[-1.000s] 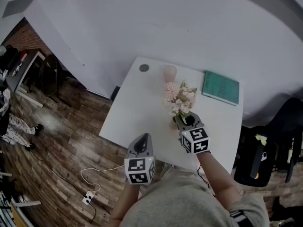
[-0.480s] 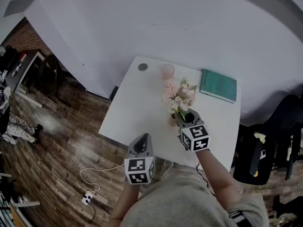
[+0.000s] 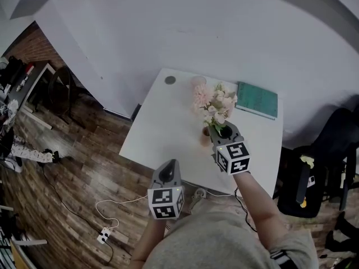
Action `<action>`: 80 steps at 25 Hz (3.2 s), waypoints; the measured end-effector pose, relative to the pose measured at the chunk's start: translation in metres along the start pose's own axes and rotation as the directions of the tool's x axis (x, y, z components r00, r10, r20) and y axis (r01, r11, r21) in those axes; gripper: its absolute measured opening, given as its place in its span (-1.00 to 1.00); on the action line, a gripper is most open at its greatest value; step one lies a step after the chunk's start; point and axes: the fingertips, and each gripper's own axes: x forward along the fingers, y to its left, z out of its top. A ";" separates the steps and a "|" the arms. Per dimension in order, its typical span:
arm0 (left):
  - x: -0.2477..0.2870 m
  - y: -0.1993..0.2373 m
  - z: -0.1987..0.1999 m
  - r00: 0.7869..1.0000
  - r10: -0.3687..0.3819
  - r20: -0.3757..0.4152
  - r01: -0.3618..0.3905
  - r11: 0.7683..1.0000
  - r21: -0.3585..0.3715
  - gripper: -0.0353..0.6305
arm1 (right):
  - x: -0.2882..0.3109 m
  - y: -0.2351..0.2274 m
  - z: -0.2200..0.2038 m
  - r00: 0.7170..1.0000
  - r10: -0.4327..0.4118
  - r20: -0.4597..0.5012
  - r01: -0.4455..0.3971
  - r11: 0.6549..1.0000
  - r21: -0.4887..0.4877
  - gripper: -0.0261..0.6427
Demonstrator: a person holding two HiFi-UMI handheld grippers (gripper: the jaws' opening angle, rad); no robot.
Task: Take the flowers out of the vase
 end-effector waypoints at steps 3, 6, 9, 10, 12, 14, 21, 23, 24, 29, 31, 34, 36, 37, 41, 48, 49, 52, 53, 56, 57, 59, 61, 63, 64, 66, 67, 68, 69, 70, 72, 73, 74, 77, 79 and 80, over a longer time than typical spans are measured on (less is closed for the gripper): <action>-0.011 0.000 -0.001 1.000 0.000 0.009 0.000 1.000 0.002 -0.87 | -0.007 0.004 0.010 1.000 -0.009 0.026 0.009 1.000 -0.015 -0.80; -0.023 -0.002 -0.001 1.000 0.002 0.020 -0.002 1.000 0.005 -0.87 | -0.015 0.007 0.023 0.998 -0.017 0.055 0.019 0.999 -0.029 -0.80; -0.035 -0.004 -0.003 1.000 0.004 0.027 -0.004 1.000 0.006 -0.87 | -0.023 0.011 0.038 0.996 -0.022 0.089 0.026 0.999 -0.045 -0.80; -0.039 -0.004 -0.004 1.000 0.005 0.029 -0.005 1.000 0.006 -0.87 | -0.025 0.013 0.043 0.995 -0.023 0.099 0.028 0.998 -0.050 -0.80; -0.046 -0.005 -0.006 0.999 0.007 0.033 -0.007 1.000 0.005 -0.87 | -0.030 0.016 0.052 0.992 -0.024 0.121 0.031 0.998 -0.058 -0.80; -0.053 -0.006 -0.008 0.999 0.007 0.036 -0.008 1.000 0.004 -0.87 | -0.035 0.020 0.060 0.990 -0.024 0.139 0.034 0.997 -0.064 -0.80; -0.078 -0.014 -0.016 0.998 0.014 0.056 -0.014 1.000 0.004 -0.87 | -0.063 0.036 0.074 0.982 -0.022 0.187 0.036 0.997 -0.071 -0.80; -0.087 -0.014 -0.015 0.998 0.014 0.061 -0.014 1.000 0.004 -0.87 | -0.070 0.043 0.078 0.981 -0.020 0.194 0.035 0.997 -0.074 -0.80; -0.090 -0.014 -0.014 0.998 0.014 0.063 -0.014 1.000 0.004 -0.87 | -0.073 0.046 0.081 0.980 -0.019 0.198 0.035 0.997 -0.075 -0.80; -0.114 -0.027 -0.029 0.997 0.010 0.071 -0.011 1.000 0.014 -0.87 | -0.106 0.059 0.078 0.976 -0.021 0.217 0.038 0.996 -0.076 -0.80; -0.123 -0.031 -0.034 0.997 0.007 0.074 -0.009 1.000 0.016 -0.87 | -0.119 0.065 0.075 0.975 -0.020 0.220 0.038 0.996 -0.075 -0.80; -0.137 -0.036 -0.041 0.997 0.005 0.080 -0.007 1.000 0.018 -0.87 | -0.137 0.073 0.071 0.974 -0.020 0.224 0.038 0.996 -0.075 -0.80; -0.146 -0.040 -0.046 0.997 0.005 0.082 -0.007 1.000 0.020 -0.87 | -0.150 0.080 0.068 0.974 -0.021 0.226 0.039 0.997 -0.073 -0.80; -0.151 -0.042 -0.049 0.997 0.005 0.082 -0.006 1.000 0.020 -0.87 | -0.156 0.083 0.067 0.974 -0.021 0.227 0.039 0.997 -0.073 -0.80; -0.168 -0.048 -0.057 0.996 0.006 0.090 -0.007 1.000 0.017 -0.87 | -0.181 0.096 0.060 0.974 -0.017 0.227 0.036 0.996 -0.079 -0.80; -0.195 -0.058 -0.071 0.994 0.010 0.108 -0.011 1.000 0.008 -0.87 | -0.222 0.118 0.048 0.974 -0.008 0.228 0.029 0.996 -0.087 -0.80; -0.198 -0.059 -0.073 0.994 0.012 0.109 -0.012 1.000 0.006 -0.87 | -0.227 0.121 0.046 0.974 -0.007 0.228 0.027 0.996 -0.087 -0.80; -0.204 -0.061 -0.078 0.994 0.019 0.111 -0.019 1.000 0.001 -0.87 | -0.240 0.127 0.039 0.974 -0.001 0.224 0.021 0.996 -0.088 -0.80; -0.206 -0.062 -0.079 0.993 0.021 0.112 -0.021 1.000 0.000 -0.87 | -0.244 0.129 0.037 0.975 0.001 0.223 0.019 0.996 -0.088 -0.80; -0.211 -0.064 -0.081 0.993 0.028 0.118 -0.028 1.000 -0.003 -0.87 | -0.255 0.134 0.028 0.976 0.006 0.217 0.014 0.996 -0.089 -0.80; -0.213 -0.064 -0.082 0.992 0.030 0.119 -0.030 1.000 -0.004 -0.87 | -0.259 0.136 0.026 0.977 0.007 0.214 0.012 0.996 -0.089 -0.80; -0.216 -0.063 -0.082 0.992 0.033 0.121 -0.033 0.999 -0.004 -0.87 | -0.264 0.140 0.020 0.978 0.010 0.207 0.008 0.996 -0.087 -0.80; -0.218 -0.063 -0.082 0.992 0.035 0.124 -0.035 0.999 -0.003 -0.87 | -0.269 0.142 0.016 0.979 0.012 0.202 0.005 0.997 -0.083 -0.80; -0.220 -0.064 -0.082 0.991 0.035 0.127 -0.035 0.999 -0.001 -0.87 | -0.274 0.144 0.011 0.980 0.013 0.198 0.003 0.997 -0.079 -0.80; -0.220 -0.064 -0.081 0.991 0.035 0.128 -0.035 0.999 0.000 -0.87 | -0.275 0.145 0.009 0.981 0.013 0.196 0.002 0.997 -0.077 -0.80; -0.221 -0.064 -0.081 0.991 0.035 0.126 -0.036 0.999 0.000 -0.87 | -0.277 0.146 0.006 0.982 0.013 0.189 0.001 0.997 -0.072 -0.80; -0.221 -0.064 -0.081 0.992 0.036 0.124 -0.036 0.999 0.001 -0.87 | -0.278 0.147 0.004 0.983 0.012 0.185 0.001 0.998 -0.069 -0.80; -0.221 -0.063 -0.081 0.992 0.036 0.122 -0.037 0.999 0.001 -0.87 | -0.279 0.147 0.002 0.983 0.012 0.182 0.000 0.998 -0.067 -0.80; -0.221 -0.063 -0.082 0.992 0.036 0.121 -0.037 0.999 0.001 -0.87 | -0.279 0.148 0.001 0.984 0.012 0.179 0.000 0.998 -0.065 -0.80; -0.221 -0.063 -0.082 0.992 0.037 0.120 -0.037 0.999 0.001 -0.87 | -0.280 0.148 -0.001 0.984 0.012 0.176 -0.001 0.998 -0.063 -0.80; -0.220 -0.062 -0.082 0.992 0.037 0.119 -0.037 0.999 0.000 -0.87 | -0.280 0.148 -0.004 0.986 0.011 0.169 -0.001 0.998 -0.057 -0.80; -0.220 -0.061 -0.082 0.992 0.037 0.119 -0.037 0.999 0.000 -0.87 | -0.279 0.148 -0.006 0.986 0.010 0.166 -0.001 0.999 -0.055 -0.80; -0.220 -0.061 -0.082 0.992 0.037 0.119 -0.037 0.999 -0.001 -0.87 | -0.279 0.149 -0.007 0.987 0.011 0.163 -0.002 0.999 -0.053 -0.80; -0.220 -0.058 -0.083 0.992 0.039 0.116 -0.039 0.999 -0.004 -0.87 | -0.278 0.150 -0.010 0.987 0.011 0.158 -0.003 0.999 -0.049 -0.80; -0.220 -0.056 -0.083 0.992 0.039 0.116 -0.039 0.999 -0.005 -0.87 | -0.277 0.151 -0.010 0.987 0.010 0.157 -0.003 0.999 -0.046 -0.80; -0.220 -0.056 -0.083 0.992 0.039 0.117 -0.039 0.999 -0.006 -0.87 | -0.276 0.151 -0.009 0.987 0.009 0.158 -0.002 0.999 -0.045 -0.80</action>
